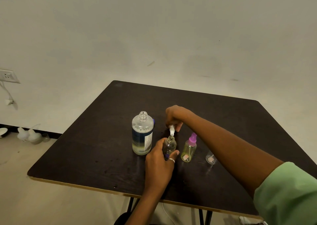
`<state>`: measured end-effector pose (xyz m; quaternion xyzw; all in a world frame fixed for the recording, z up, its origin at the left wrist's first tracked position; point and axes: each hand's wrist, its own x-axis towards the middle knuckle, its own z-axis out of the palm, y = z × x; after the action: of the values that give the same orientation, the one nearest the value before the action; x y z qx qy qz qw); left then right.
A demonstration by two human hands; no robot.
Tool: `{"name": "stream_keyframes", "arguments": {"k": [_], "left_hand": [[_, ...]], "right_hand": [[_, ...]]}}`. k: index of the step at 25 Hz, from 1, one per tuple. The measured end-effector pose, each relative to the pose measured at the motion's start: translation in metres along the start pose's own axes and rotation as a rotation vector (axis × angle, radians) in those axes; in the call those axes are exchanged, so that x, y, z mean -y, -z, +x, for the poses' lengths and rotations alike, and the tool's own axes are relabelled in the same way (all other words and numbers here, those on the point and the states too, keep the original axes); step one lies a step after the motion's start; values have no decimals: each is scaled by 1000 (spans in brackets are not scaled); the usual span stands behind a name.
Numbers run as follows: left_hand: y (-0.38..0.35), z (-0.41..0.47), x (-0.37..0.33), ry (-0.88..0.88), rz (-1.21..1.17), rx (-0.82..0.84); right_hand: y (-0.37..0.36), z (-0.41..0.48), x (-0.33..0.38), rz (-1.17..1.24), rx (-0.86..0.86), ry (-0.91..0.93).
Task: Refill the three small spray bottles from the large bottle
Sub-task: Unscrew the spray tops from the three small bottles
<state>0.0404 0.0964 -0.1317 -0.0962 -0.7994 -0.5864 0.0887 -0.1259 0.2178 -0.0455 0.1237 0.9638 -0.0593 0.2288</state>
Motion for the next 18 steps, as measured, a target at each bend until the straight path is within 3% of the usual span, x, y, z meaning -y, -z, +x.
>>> {"name": "stream_keyframes", "arguments": {"k": [8, 18], "left_hand": [[1, 0, 0, -28, -20, -5], [-1, 1, 5, -28, -30, -17]], "right_hand": [[11, -16, -9, 2, -30, 36], [64, -125, -35, -64, -262, 221]]}}
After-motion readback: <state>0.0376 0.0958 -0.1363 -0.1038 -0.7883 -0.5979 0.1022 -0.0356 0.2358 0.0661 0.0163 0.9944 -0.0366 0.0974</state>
